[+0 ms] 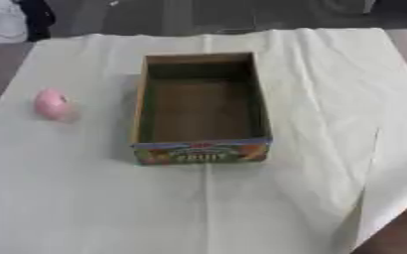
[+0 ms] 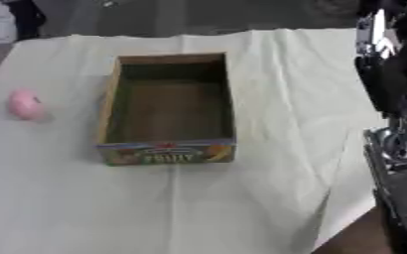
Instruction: Pick up objects on the table and place them in the box.
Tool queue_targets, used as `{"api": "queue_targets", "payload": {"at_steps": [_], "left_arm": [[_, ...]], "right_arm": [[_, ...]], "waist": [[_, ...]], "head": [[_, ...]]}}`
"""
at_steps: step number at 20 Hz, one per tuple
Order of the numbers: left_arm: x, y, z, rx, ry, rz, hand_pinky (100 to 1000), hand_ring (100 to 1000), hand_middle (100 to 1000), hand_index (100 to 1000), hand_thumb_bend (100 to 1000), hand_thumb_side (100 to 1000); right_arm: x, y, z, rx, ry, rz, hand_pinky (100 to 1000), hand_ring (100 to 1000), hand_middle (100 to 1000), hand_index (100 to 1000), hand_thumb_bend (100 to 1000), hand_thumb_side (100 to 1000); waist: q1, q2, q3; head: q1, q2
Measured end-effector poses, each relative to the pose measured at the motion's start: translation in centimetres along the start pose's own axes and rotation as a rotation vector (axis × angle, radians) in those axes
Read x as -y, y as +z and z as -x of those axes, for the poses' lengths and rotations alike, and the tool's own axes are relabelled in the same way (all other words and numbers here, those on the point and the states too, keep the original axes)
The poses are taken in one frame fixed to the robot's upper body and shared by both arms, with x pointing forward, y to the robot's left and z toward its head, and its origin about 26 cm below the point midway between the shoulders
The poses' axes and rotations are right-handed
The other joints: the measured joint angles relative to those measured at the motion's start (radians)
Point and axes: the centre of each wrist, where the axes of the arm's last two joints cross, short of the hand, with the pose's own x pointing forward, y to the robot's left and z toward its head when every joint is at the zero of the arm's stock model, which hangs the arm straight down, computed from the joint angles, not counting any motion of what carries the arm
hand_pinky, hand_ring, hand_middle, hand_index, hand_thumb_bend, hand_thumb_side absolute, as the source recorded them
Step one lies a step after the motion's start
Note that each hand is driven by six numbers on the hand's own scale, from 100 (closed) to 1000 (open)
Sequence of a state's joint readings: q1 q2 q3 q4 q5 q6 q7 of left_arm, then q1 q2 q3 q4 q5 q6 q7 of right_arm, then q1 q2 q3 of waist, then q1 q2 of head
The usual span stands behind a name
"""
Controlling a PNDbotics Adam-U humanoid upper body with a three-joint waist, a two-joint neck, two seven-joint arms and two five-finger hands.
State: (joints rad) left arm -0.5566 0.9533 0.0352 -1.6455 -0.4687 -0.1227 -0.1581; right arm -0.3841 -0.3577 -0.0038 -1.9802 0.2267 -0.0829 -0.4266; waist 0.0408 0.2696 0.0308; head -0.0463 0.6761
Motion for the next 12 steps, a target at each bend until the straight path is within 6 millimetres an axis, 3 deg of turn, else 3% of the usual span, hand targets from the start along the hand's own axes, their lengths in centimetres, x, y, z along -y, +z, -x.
{"api": "queue_targets", "payload": {"at_steps": [3, 5, 12], "left_arm": [[-0.5, -0.7, 1.2, 0.007, -0.034, 0.072, 851, 799, 785, 981, 220, 354], [-0.8, -1.3, 1.8, 0.014, -0.051, 0.112, 850, 804, 789, 969, 238, 348], [-1.2, -3.4, 3.5, 0.032, -0.136, 0.256, 861, 829, 807, 964, 401, 460]], "right_arm": [[0.1, 0.0, 0.0, 0.003, 0.005, -0.007, 692, 771, 681, 837, 272, 676], [0.1, -0.1, 0.0, 0.006, 0.01, -0.012, 692, 771, 680, 837, 274, 677], [0.3, -0.2, 0.0, 0.007, 0.021, -0.02, 691, 770, 680, 837, 279, 679]], "waist": [[0.002, 0.01, -0.001], [0.002, 0.015, -0.002], [0.003, 0.029, 0.0]], "head": [[0.005, 0.0], [0.009, -0.002], [0.015, -0.022]]}}
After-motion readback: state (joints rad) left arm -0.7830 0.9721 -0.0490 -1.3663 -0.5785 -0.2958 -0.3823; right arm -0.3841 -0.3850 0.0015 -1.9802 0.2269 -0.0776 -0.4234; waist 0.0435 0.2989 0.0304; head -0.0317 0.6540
